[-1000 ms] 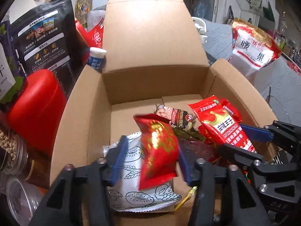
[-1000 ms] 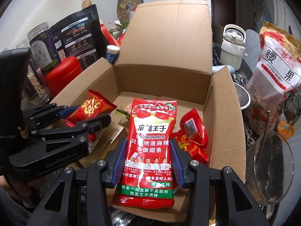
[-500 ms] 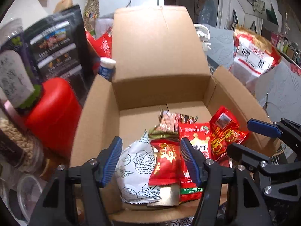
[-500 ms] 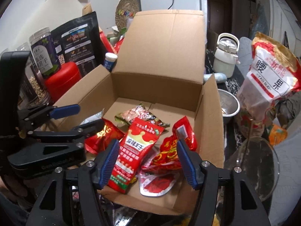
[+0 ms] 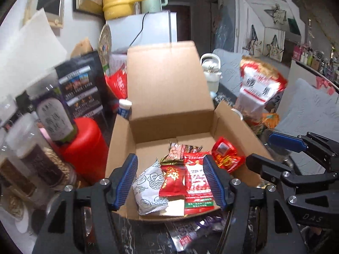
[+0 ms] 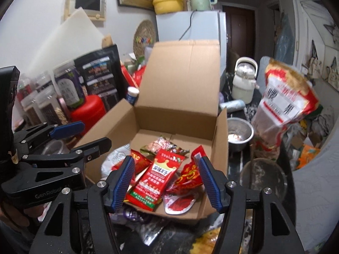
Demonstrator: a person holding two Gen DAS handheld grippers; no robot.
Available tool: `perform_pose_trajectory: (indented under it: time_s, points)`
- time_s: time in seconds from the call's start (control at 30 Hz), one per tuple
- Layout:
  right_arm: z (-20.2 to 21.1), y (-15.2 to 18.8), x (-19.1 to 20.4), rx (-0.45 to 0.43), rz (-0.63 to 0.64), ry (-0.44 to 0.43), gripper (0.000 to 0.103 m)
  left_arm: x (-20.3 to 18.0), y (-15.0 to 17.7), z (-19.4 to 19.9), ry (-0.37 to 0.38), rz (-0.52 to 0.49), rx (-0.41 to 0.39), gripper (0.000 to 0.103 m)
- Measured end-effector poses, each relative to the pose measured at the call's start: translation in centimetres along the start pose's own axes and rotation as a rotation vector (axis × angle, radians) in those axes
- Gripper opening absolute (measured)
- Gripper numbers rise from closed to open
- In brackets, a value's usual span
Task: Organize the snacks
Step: 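Move both tools back over the waffle and silver-purple bag on the table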
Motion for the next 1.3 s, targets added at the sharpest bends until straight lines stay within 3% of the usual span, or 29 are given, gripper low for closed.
perform_pose_trajectory:
  time_s: [0.2,0.47,0.53,0.67,0.93,1.3]
  points:
    - [5.1,-1.1,1.2,-0.078,0.019,0.014,0.063,-0.6,-1.0,5.0,0.010,0.002,-0.056,0.063]
    - [10.9,-1.4,2.5,-0.162,0.032,0.021,0.073,-1.3,-1.2,10.7,0.014,-0.011,-0.106,0.065]
    - [12.0,-1.1,2.8,-0.172,0.032,0.020,0.076,-1.6,-1.0,11.8,0.019,-0.015,-0.114,0.085]
    - [13.8,-0.1,3.0,-0.186,0.028,0.021,0.081,-2.3,-0.2,14.1,0.019,-0.035,-0.152,0.089]
    - [16.2,2.6,2.8,-0.175,0.009,0.050,0.082,-3.5,1.9,16.2,0.069,-0.040,-0.150,0.089]
    - [17.2,6.8,1.9,-0.136,-0.033,0.085,0.082,-4.0,5.2,15.4,0.139,-0.026,-0.082,0.089]
Point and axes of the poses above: each gripper's, at about its wrist camera, not at the fingertips, and z roughly against the way its jaws point, x to its left, y to its underside, the point moved 2 cm from there along -z, roughly the way its jaws point, and after that the axes turned 8 degrees about -x, right-handed, at the moved point
